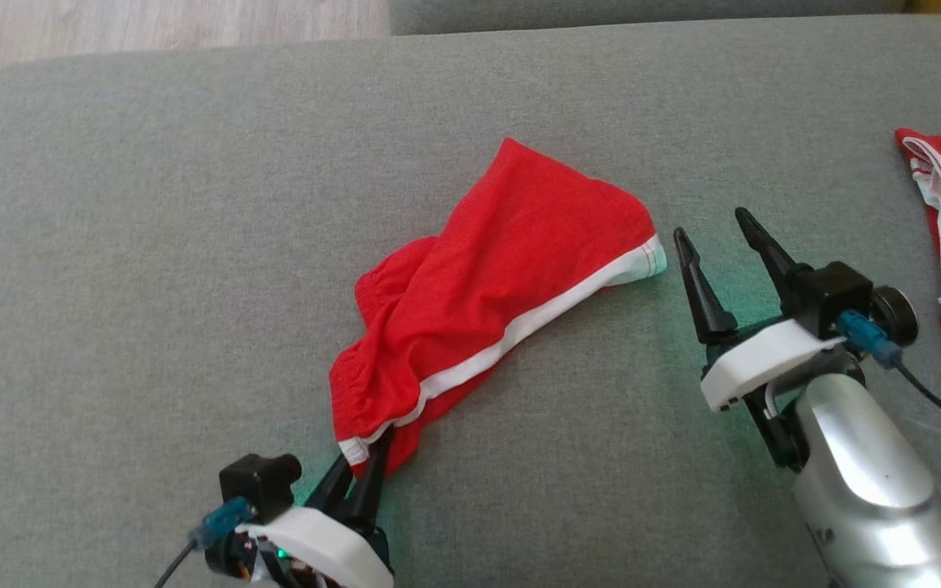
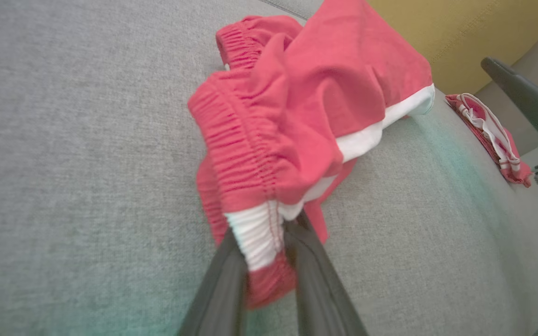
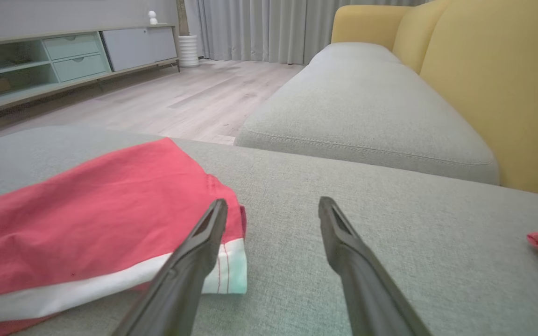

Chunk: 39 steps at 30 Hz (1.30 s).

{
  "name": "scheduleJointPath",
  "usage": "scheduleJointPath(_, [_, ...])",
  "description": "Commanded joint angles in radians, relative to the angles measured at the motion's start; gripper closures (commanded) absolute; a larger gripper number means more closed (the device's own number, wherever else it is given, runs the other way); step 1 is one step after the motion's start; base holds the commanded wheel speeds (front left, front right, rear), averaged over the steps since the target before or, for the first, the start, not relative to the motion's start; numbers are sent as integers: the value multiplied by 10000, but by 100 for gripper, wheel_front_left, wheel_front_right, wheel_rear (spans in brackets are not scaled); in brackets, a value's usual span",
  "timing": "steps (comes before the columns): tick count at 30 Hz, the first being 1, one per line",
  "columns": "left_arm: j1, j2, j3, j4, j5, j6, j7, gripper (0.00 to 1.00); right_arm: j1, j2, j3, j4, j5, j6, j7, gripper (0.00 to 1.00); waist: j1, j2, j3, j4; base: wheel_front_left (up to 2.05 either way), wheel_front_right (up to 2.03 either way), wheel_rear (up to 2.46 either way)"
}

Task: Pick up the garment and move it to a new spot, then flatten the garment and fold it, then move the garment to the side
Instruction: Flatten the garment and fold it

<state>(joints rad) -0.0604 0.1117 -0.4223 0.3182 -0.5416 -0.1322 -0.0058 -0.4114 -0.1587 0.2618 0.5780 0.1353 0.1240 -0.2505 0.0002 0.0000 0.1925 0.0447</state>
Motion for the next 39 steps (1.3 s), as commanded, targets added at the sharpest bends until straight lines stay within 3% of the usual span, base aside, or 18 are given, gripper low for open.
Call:
scheduleJointPath(1, [-338,131,196,-288,-118,16,-116,75,-357,-77,310,-146,117,67,-111,0,-2,0,33,36,0,0,0])
scheduleJointPath(6, [-435,245,66,-322,-228,16,-202,100,-609,-163,1023,365,535,67,-112,0,-2,0,101,96,0,0,0])
scheduleJointPath(23, [-877,366,87,-510,-406,51,-487,100,-1537,-777,3306,1552,2381,67,392,0,-2,0,397,322,0,0,0])
scheduleJointPath(39, [-1026,411,104,-484,-498,119,-614,100,-1939,-1093,4288,1826,3278,67,297,0,-2,0,493,399,0,0,0])
